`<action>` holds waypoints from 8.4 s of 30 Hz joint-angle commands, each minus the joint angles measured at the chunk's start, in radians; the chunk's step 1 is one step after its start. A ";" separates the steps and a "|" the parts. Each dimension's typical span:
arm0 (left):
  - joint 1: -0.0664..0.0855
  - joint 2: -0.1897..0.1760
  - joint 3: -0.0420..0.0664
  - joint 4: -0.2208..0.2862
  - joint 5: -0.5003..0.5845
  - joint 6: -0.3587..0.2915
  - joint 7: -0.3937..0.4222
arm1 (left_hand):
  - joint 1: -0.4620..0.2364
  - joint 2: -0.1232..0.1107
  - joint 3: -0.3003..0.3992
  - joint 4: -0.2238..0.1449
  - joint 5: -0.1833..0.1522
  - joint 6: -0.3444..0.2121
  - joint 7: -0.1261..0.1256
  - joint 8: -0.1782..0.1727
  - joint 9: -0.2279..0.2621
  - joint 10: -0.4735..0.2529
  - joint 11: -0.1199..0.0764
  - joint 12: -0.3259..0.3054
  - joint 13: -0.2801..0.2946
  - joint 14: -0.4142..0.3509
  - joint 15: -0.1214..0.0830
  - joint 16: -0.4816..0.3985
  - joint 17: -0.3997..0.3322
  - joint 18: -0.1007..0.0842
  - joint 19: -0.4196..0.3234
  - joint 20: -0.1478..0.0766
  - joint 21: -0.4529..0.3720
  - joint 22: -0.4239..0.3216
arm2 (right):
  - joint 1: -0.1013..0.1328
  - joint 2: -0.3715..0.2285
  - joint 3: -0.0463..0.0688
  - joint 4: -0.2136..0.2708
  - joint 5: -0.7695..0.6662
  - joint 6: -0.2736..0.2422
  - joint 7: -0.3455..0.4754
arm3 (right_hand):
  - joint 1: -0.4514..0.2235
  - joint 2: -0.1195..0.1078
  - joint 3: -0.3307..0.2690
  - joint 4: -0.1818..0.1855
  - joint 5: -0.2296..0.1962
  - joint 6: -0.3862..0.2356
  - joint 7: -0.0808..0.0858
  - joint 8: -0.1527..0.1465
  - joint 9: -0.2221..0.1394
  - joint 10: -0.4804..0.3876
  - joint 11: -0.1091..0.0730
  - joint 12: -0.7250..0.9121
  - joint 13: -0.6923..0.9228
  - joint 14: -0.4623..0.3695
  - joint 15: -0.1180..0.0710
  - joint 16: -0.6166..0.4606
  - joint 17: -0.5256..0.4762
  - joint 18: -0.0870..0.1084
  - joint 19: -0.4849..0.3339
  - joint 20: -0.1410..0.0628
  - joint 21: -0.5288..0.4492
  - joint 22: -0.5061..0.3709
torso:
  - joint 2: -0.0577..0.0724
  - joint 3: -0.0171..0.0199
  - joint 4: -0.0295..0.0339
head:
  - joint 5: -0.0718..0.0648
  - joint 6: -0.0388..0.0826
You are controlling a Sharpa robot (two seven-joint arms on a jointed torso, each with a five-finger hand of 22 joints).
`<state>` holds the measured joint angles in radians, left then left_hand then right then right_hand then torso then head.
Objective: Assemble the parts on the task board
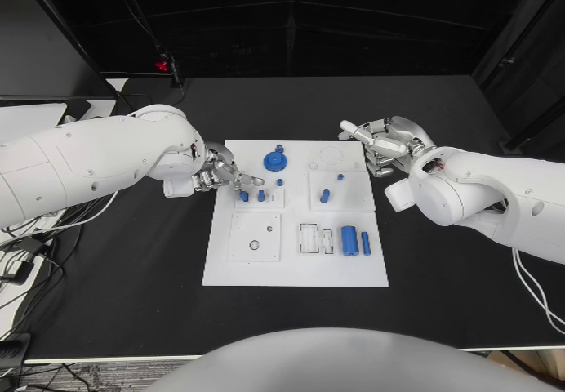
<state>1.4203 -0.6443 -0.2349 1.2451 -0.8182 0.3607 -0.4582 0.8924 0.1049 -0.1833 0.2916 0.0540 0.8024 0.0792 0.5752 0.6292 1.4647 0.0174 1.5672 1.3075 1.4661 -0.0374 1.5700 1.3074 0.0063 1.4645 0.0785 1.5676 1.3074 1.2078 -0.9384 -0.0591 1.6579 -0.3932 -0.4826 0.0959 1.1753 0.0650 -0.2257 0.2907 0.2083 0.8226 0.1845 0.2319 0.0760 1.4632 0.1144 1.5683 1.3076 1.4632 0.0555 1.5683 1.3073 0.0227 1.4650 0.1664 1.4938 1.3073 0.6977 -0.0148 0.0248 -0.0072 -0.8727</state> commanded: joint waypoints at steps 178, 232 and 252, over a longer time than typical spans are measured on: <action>-0.117 0.171 0.000 -0.201 -0.842 -0.553 0.811 | 0.911 -0.147 0.233 -0.004 0.028 0.200 0.054 -0.417 -0.544 -0.446 0.066 -1.358 -1.247 0.105 0.062 0.001 0.263 -0.006 0.106 0.051 0.003 0.263 | -0.008 0.008 0.000 -0.005 -0.001 0.009 0.062 | 0.007 0.012 -0.010 -0.001 0.008 -0.005 -0.001 0.011 -0.001 0.108 -0.003 0.003 0.263 0.108 -0.001 0.002 0.263 0.004 0.036 -0.003 -0.005 0.228 | 0.001 -0.0001 -0.0002 | 0.007 0.000; -0.119 0.192 0.000 -0.217 -0.843 -0.476 0.796 | 0.898 -0.154 0.272 -0.002 0.008 0.243 0.050 -0.418 -0.545 -0.410 0.063 -1.366 -1.246 0.105 0.060 0.001 0.263 -0.006 0.106 0.050 0.003 0.263 | -0.009 0.008 0.000 -0.005 0.002 0.012 0.060 | 0.006 0.013 -0.013 0.000 0.007 -0.005 -0.001 0.013 -0.001 0.108 -0.003 0.003 0.263 0.108 -0.001 0.002 0.263 0.004 0.036 -0.003 -0.004 0.228 | 0.000 0.0001 -0.0002 | 0.002 0.000; -0.119 0.186 0.000 -0.214 -0.843 -0.589 0.836 | 0.882 -0.146 0.301 -0.003 0.008 0.289 0.044 -0.412 -0.539 -0.367 0.057 -1.370 -1.246 0.105 0.055 0.001 0.263 -0.006 0.106 0.045 0.003 0.263 | -0.009 0.010 0.000 -0.007 0.002 0.012 0.059 | 0.006 0.013 -0.013 0.000 0.007 -0.005 -0.001 0.013 -0.001 0.108 -0.003 0.003 0.263 0.108 -0.001 0.002 0.263 0.004 0.036 -0.003 -0.004 0.228 | 0.000 0.0001 0.0000 | 0.002 0.000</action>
<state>1.3043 -0.4566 -0.2315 1.0311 -1.6475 -0.1932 0.3582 1.7859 -0.0389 0.1138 0.2881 0.0652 1.0852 0.1225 0.1597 0.0891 1.0920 0.0734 0.2002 0.0607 1.4645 0.0247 1.5699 1.3073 0.0063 1.4666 0.1301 1.5676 1.3073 1.1980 -0.9289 -0.0591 1.6502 -0.3924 -0.4775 0.1512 1.1791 0.0688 -0.2309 0.2905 0.2119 0.8227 0.1845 0.2401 0.0760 1.4632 0.1144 1.5683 1.3076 1.4632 0.0555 1.5683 1.3073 0.0227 1.4650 0.1664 1.4938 1.3073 0.6977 -0.0146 0.0248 -0.0050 -0.8726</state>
